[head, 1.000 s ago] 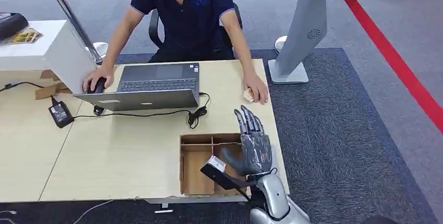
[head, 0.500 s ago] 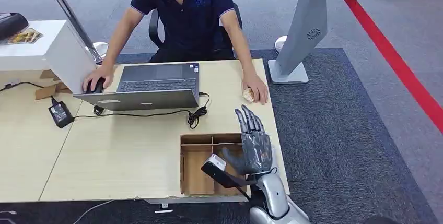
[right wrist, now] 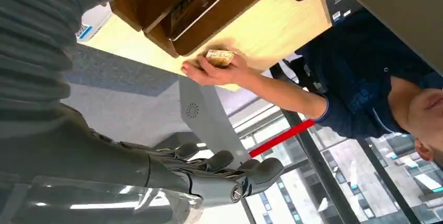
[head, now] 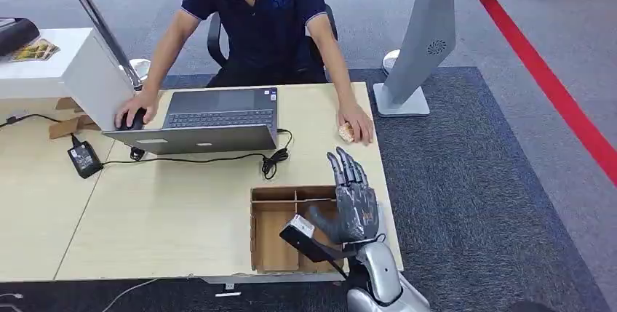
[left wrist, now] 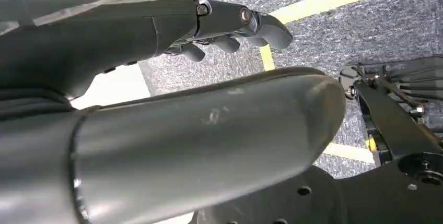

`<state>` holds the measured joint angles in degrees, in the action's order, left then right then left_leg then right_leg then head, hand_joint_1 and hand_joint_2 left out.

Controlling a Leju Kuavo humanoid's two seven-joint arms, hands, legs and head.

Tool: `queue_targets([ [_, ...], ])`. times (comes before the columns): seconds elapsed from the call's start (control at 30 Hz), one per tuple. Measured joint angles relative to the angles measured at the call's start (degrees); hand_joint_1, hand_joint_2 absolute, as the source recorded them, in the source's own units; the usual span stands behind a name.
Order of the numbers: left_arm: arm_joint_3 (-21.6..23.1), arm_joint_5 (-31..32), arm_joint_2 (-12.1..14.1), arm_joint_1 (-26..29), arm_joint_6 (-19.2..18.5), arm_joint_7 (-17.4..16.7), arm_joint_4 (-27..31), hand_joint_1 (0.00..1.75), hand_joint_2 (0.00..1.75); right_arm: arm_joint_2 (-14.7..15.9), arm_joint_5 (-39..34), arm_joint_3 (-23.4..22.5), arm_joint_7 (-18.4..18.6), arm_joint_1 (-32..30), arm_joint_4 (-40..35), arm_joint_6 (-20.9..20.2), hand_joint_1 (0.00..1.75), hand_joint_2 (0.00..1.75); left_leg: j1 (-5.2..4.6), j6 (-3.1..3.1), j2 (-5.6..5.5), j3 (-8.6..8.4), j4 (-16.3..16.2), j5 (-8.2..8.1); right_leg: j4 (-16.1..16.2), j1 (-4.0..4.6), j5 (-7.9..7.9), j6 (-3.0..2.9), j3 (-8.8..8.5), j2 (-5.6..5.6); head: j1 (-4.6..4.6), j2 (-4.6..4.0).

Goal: Pass the card to the sensor for recognition and then transmit it.

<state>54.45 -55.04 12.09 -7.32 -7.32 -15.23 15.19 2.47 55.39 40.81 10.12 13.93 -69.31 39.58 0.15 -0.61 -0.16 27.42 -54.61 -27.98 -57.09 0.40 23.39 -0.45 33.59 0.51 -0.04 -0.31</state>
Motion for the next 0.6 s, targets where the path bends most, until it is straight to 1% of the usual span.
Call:
queue_targets([
  [0.6,0.0,-0.1,0.0,0.0,0.0,0.0,0.0,0.00,0.00,0.0,-0.3,0.0,0.0,-0.3,1.3,0.0,0.00,1.75,0.00,0.00,0.00,0.00,0.0,0.00,0.0,0.00,0.00,0.00,0.00,0.00,0.00,0.00],
])
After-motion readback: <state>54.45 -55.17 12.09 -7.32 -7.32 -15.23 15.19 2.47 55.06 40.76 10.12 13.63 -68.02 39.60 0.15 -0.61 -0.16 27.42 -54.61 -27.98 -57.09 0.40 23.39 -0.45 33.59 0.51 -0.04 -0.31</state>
